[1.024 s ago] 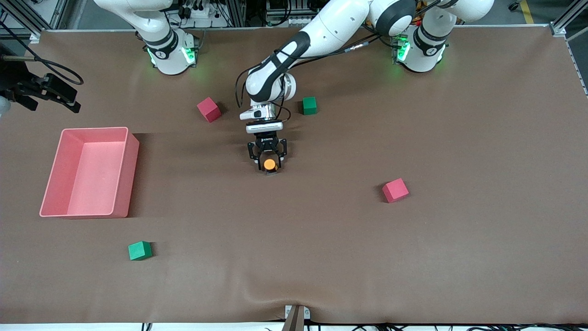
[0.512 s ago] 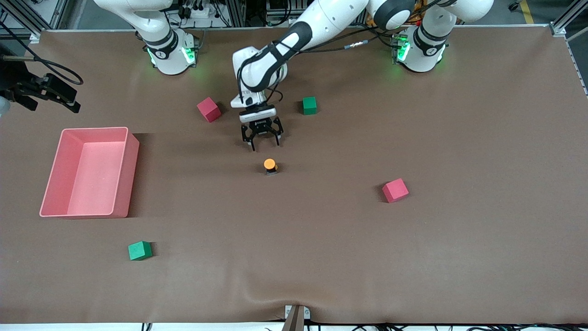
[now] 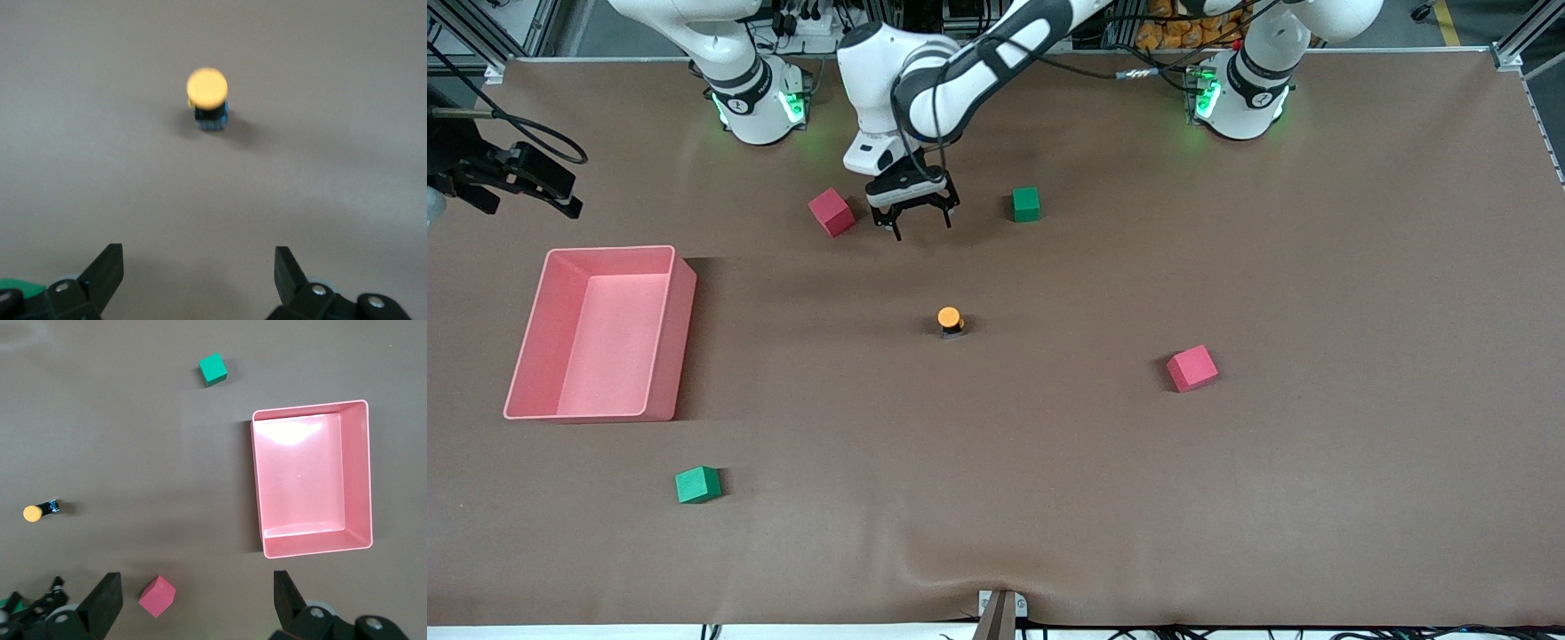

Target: Place and upright button with both arms

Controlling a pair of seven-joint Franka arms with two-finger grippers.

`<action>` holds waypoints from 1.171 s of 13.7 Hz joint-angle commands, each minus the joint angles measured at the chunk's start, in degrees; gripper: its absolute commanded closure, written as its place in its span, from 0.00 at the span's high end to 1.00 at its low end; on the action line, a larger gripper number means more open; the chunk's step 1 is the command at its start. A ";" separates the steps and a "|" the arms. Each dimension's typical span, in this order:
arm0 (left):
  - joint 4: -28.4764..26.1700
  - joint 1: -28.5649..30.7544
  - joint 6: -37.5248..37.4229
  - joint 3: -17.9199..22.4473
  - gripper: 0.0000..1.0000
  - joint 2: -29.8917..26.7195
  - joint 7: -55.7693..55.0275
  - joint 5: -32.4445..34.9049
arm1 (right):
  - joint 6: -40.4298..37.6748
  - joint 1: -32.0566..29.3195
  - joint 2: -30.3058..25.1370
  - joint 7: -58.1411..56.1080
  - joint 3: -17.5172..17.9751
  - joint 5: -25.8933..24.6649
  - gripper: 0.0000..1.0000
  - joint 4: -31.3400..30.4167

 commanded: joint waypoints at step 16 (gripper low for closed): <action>-1.80 47.48 -27.68 -0.70 1.00 -33.29 65.17 -23.72 | -0.43 -2.23 0.91 -0.54 0.59 1.38 1.00 1.65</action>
